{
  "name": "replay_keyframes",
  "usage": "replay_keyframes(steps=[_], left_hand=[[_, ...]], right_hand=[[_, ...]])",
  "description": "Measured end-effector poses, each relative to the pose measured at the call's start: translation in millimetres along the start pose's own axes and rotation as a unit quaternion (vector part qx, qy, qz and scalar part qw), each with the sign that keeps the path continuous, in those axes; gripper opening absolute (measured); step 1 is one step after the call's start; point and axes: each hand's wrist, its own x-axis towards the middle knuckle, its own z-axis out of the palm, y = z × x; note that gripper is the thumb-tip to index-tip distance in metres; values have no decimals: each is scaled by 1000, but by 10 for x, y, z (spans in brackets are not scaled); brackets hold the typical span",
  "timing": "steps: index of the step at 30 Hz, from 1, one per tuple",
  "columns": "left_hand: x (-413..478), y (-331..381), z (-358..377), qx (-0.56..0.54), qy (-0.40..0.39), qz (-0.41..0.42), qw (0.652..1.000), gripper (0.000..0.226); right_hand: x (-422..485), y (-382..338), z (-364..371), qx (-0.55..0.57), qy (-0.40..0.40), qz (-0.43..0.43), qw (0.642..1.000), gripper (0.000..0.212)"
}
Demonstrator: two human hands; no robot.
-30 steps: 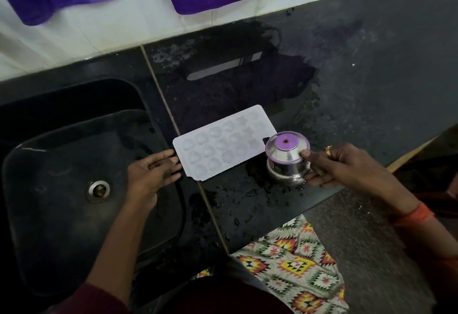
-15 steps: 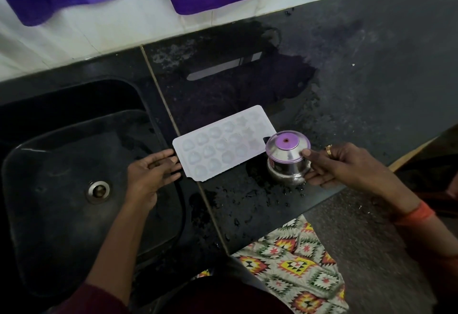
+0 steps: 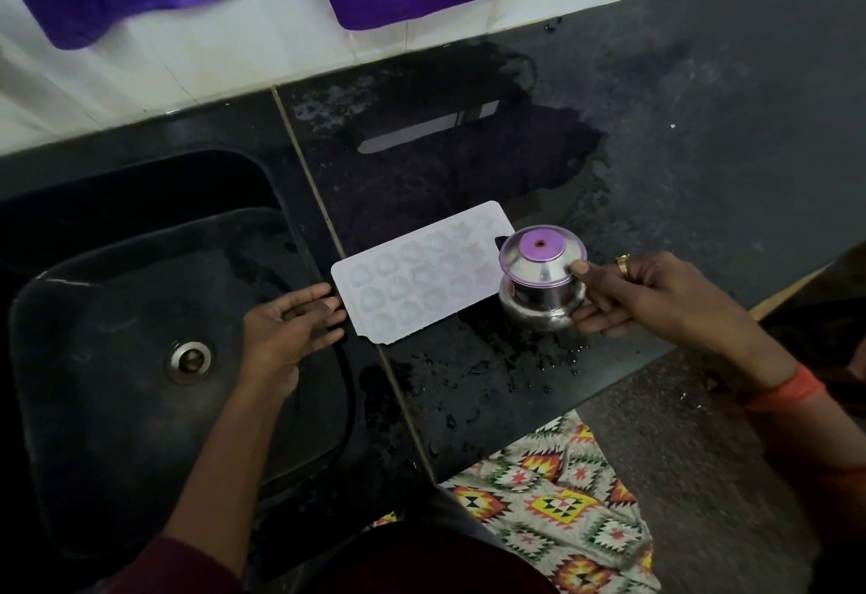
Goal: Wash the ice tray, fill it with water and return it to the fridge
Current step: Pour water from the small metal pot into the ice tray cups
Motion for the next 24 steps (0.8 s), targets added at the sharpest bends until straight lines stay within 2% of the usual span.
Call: replay_keyframes(steps=[6,17,24], left_hand=[[-5,15,1,-4,4,-1,1000,21],[5,27,21,-2,1,3,1000,19],[2,34,33,-1,5,5,1000,16]], right_hand=[[80,-31,23,-7,0,-3,1000,48],[172,-32,16,-15,-10,1,1000,63],[167,-34,13,-10,-12,4,1000,59]])
